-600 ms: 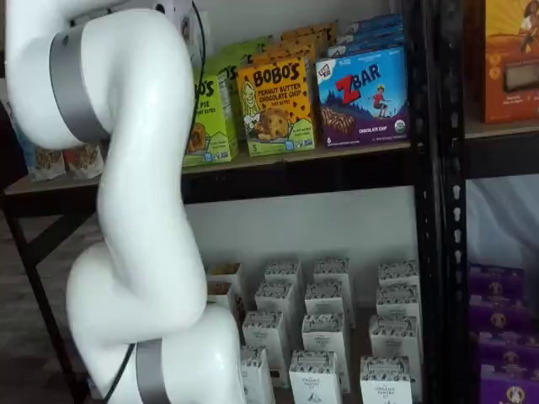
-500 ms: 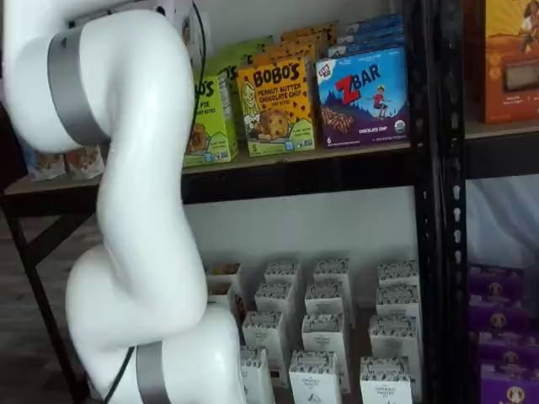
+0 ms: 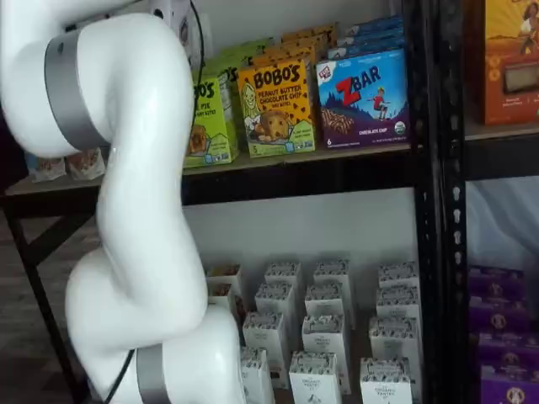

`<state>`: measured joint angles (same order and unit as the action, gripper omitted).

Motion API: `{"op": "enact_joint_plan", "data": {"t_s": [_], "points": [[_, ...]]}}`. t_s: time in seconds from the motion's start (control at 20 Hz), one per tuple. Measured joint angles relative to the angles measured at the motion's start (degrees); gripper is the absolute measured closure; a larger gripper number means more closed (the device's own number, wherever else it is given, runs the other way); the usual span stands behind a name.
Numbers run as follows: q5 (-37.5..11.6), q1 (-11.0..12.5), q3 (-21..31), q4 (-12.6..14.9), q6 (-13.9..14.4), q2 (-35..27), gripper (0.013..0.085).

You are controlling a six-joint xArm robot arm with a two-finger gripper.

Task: Pick the green box on the top shelf, the fourth from the left

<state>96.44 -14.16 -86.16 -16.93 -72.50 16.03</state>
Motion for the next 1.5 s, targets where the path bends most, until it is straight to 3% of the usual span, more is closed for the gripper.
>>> {"op": "enact_joint_plan", "data": {"t_s": [0.5, 0.8, 1.5], "points": [[0.43, 0.72, -3.48, -2.80, 0.08, -2.32, 0.0130], [-3.03, 1.56, -4.70, -4.06, -0.53, -3.58, 0.0130], [-8.07, 2.36, -6.84, -2.30, -2.07, -7.56, 0.0130]]}}
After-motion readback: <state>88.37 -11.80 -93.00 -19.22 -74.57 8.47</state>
